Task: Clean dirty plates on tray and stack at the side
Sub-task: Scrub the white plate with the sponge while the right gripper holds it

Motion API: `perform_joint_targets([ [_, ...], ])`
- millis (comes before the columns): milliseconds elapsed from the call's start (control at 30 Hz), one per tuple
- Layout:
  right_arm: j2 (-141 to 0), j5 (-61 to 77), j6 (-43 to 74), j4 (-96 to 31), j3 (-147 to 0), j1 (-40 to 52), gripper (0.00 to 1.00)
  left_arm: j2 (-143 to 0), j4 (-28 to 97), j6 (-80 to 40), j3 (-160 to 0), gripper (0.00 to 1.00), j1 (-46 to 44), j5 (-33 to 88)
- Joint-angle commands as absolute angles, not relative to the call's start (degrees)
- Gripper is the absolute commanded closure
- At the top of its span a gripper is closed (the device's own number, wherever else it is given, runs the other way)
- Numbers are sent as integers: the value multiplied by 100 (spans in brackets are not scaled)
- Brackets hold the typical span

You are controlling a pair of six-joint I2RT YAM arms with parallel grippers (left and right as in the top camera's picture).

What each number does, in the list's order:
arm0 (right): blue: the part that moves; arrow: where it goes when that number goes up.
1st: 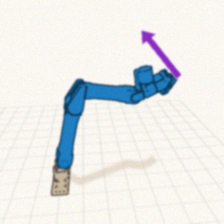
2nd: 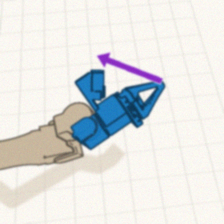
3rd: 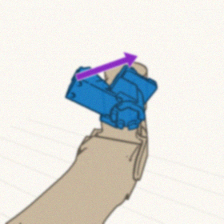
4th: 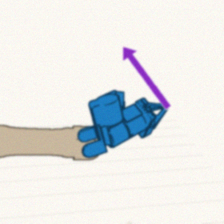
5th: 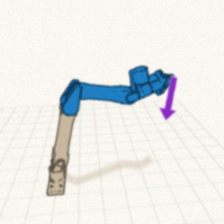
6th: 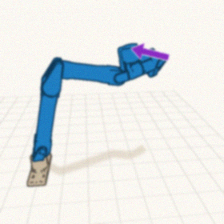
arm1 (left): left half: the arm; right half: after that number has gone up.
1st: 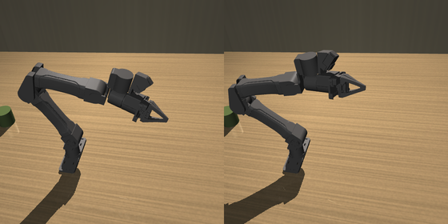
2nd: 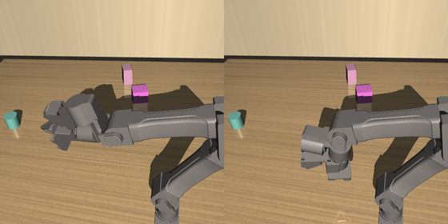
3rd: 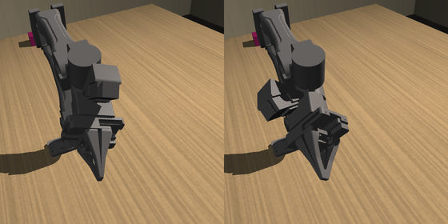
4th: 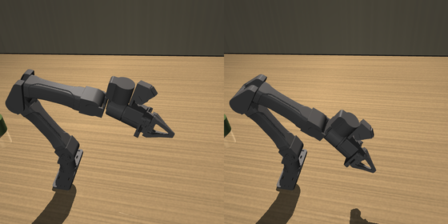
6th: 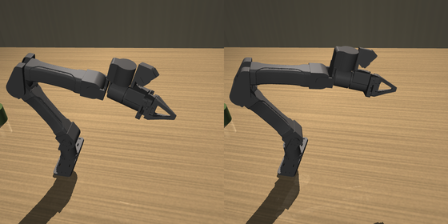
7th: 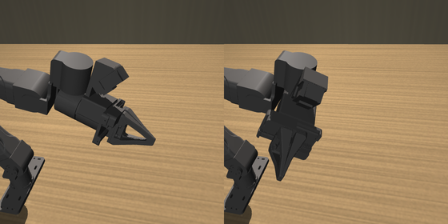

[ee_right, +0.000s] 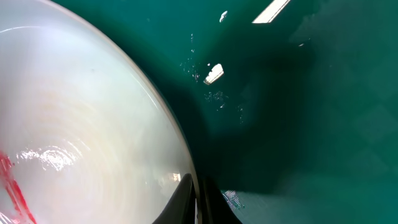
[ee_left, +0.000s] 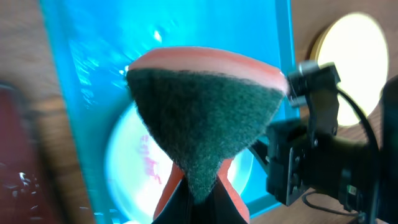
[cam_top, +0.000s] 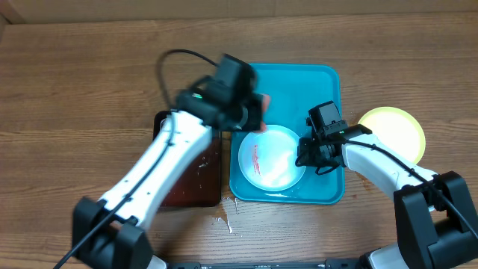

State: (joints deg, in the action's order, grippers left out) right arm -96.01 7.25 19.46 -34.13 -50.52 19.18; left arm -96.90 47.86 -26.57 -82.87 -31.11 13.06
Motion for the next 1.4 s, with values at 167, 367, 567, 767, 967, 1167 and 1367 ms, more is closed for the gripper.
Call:
perform_joint_targets([
  [167, -9662, 576, 1977, -3481, -5019, 1929, 96, -11249, 4563, -3542, -8180, 96, -3640, 1168],
  [367, -9662, 631, 1977, -3476, -5019, 1929, 96, -11878, 4733, -3927, -8191, 96, -3382, 1468],
  [567, -9662, 631, 1977, -3476, -5019, 1929, 96, -11876, 5190, -4045, -8241, 96, -2886, 915],
  [767, -9662, 626, 1977, -3472, -5019, 1929, 96, -11876, 5131, -3465, -8241, 96, -2858, 1083],
  [967, -9662, 628, 1977, -3476, -5019, 1929, 96, -11889, 4713, -3188, -8237, 96, -3133, 2016],
  [1167, -9662, 628, 1977, -3481, -5019, 1929, 96, -12256, 4235, -3385, -8237, 96, -3616, 3035],
  [1367, -9662, 648, 1977, -3503, -5019, 1929, 96, -12304, 4661, -3579, -8239, 96, -3621, 3398],
])
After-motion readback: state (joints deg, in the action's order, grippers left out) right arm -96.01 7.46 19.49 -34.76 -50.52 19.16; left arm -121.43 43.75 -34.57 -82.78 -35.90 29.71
